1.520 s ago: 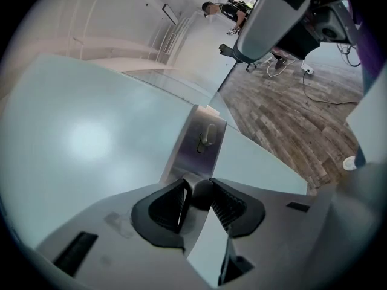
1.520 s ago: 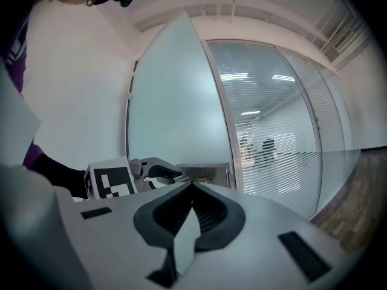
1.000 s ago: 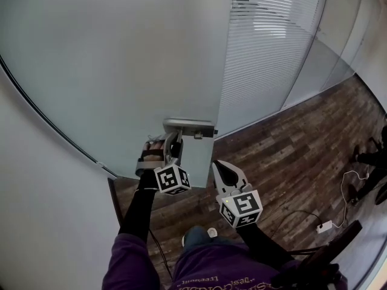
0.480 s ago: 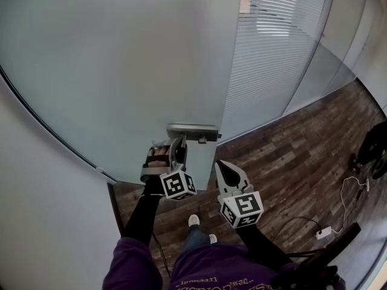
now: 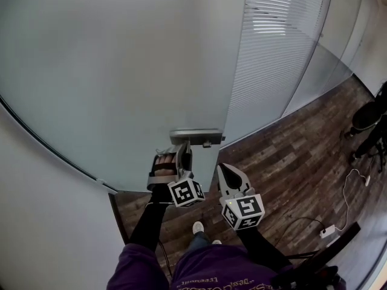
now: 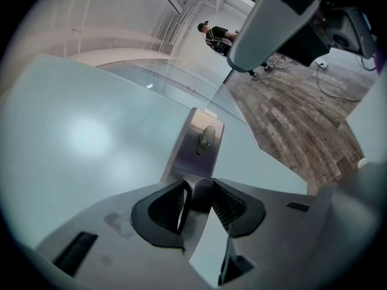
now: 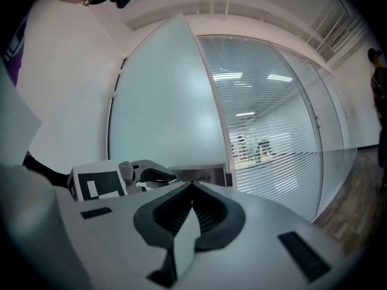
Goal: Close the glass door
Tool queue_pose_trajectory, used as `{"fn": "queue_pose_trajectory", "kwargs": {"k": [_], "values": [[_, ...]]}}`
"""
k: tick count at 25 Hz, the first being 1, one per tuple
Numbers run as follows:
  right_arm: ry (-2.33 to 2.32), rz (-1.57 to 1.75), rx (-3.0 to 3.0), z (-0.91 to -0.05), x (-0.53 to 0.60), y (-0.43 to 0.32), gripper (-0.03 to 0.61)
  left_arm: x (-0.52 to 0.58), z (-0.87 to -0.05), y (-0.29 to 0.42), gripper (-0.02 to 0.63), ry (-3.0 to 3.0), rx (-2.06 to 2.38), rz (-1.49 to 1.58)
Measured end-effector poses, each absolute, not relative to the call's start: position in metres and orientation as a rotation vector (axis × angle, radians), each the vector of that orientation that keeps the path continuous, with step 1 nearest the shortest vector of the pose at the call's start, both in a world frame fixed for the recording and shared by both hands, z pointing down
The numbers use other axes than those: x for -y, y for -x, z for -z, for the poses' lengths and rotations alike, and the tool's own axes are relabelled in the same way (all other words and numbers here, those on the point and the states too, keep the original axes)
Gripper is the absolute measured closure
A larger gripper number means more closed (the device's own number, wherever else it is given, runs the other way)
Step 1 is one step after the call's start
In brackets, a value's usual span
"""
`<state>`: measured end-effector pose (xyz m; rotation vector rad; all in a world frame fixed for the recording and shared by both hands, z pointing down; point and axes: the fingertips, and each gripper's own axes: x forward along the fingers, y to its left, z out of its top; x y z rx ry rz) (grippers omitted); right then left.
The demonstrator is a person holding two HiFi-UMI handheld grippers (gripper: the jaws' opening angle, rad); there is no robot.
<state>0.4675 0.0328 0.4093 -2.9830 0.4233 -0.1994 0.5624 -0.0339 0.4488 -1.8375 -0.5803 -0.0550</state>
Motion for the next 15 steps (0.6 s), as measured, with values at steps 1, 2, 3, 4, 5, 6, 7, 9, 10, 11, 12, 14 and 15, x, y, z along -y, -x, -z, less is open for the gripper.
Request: {"fn": "queue_pose_trajectory", "kwargs": {"k": [1,2,3,4,5,6,7,9,10,11,12,14,15], "values": [[2.982,0.200,-0.412,-0.411,-0.033,-0.471,0.581,0.034,-0.450,-0.566,0.488,1.839,0.573,0.054],[2.981,0.201,-0.401,-0.415,-0.034,-0.474,0.581,0.033,-0.453,-0.569,0.488,1.842,0.568,0.058],[2.980,0.201,-0.392,-0.418,-0.034,-0.476,0.581,0.032,-0.456,-0.570,0.488,1.846,0.565,0.064],[2.978,0.200,-0.385,-0.421,-0.035,-0.478,0.581,0.032,-0.459,-0.571,0.488,1.848,0.562,0.068],[2.978,0.199,-0.378,-0.423,-0.035,-0.479,0.581,0.031,-0.460,-0.573,0.488,1.850,0.557,0.070],[2.980,0.198,-0.372,-0.424,-0.034,-0.482,0.581,0.031,-0.461,-0.576,0.488,1.851,0.553,0.070],[2.982,0.196,-0.366,-0.424,-0.034,-0.485,0.581,0.031,-0.461,-0.579,0.488,1.852,0.547,0.073],[2.986,0.193,-0.355,-0.426,-0.035,-0.491,0.581,0.030,-0.462,-0.585,0.488,1.857,0.536,0.083],[2.988,0.190,-0.349,-0.428,-0.035,-0.492,0.581,0.030,-0.463,-0.586,0.488,1.860,0.529,0.088],[2.991,0.188,-0.344,-0.430,-0.035,-0.493,0.581,0.031,-0.465,-0.587,0.488,1.863,0.523,0.091],[2.992,0.185,-0.339,-0.431,-0.035,-0.494,0.581,0.031,-0.466,-0.587,0.488,1.864,0.517,0.093],[2.995,0.175,-0.330,-0.432,-0.035,-0.496,0.581,0.032,-0.466,-0.588,0.488,1.865,0.503,0.090],[2.996,0.167,-0.325,-0.432,-0.035,-0.497,0.581,0.032,-0.466,-0.590,0.488,1.865,0.494,0.087]]}}
